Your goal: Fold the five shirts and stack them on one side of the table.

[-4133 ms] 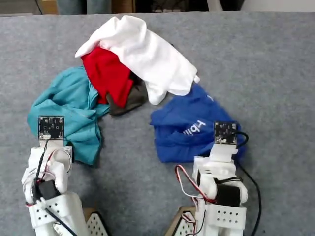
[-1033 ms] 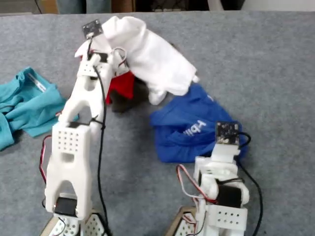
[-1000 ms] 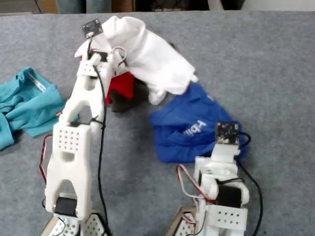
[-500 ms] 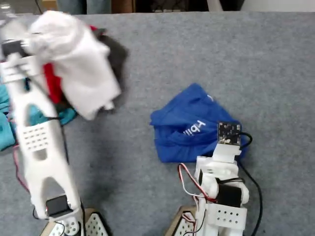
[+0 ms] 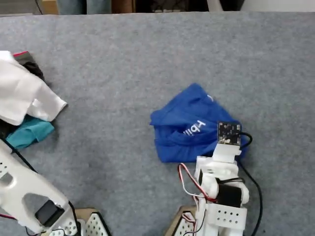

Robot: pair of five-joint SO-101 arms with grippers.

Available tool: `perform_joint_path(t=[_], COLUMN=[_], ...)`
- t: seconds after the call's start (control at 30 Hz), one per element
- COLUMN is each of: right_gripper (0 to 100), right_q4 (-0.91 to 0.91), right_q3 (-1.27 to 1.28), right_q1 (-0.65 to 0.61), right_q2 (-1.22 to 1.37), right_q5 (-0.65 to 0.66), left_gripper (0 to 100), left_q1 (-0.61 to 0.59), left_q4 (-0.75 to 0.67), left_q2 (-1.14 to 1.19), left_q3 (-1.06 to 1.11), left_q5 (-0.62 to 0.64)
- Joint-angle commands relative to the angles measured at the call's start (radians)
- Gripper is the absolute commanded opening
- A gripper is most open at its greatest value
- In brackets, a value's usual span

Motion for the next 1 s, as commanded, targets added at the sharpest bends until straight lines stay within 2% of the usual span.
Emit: perform_joint_path(t=[0.0,0.1,0.23,0.33,0.43,0.47,0.53,0.7,0.77,0.83,0.97], right_gripper=[1.5,1.5,1.5,1.5,1.5,1.5,1.5,1.5,1.5,1.5,1.5], right_q4=[0.002,0.002,0.002,0.002,0.002,0.002,0.002,0.002,0.002,0.002,0.002], right_q3=[-0.002,-0.002,-0.002,-0.002,-0.002,-0.002,-0.002,-0.002,-0.002,-0.002,-0.002], right_q1=[0.014,0.014,0.014,0.014,0.014,0.014,0.014,0.017,0.018,0.018,0.018], right_q2=[-0.077,-0.077,-0.077,-0.077,-0.077,-0.077,-0.077,-0.077,-0.077,-0.077,-0.077], right_q5=[-0.011,-0.011,-0.011,-0.011,-0.011,-0.011,-0.011,-0.011,-0.011,-0.011,-0.011], left_gripper=[9,21,26,30,33,34,34,33,28,19,2], left_q1=[-0.007,0.027,0.12,0.214,0.355,0.404,0.456,0.395,0.346,0.294,0.185], left_q4=[0.009,0.011,0.012,0.012,-0.006,-0.052,-0.259,-0.833,-0.982,-1.014,-0.944], left_q2=[-0.04,-0.083,-0.267,-0.463,-0.652,-0.701,-0.744,-0.724,-0.69,-0.654,-0.611], left_q3=[0.105,0.223,0.437,0.725,1.133,1.27,1.537,1.982,2.055,2.051,1.939], left_q5=[-0.069,-0.072,-0.107,-0.112,-0.11,-0.107,-0.092,0.014,0.028,0.021,0.02])
